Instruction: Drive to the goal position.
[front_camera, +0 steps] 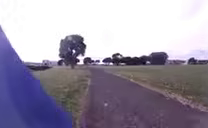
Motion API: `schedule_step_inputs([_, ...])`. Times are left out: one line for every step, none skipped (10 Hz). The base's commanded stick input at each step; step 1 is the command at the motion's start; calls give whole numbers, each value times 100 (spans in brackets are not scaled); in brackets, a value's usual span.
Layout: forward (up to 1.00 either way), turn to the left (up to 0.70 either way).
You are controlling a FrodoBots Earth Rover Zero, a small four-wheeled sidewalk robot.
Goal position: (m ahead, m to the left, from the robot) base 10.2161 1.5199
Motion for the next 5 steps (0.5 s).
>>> schedule_step_inputs([70, 0])
schedule_step_inputs([70, 0])
schedule_step_inputs([70, 0])
schedule_step_inputs([70, 0])
schedule_step_inputs([70, 0])
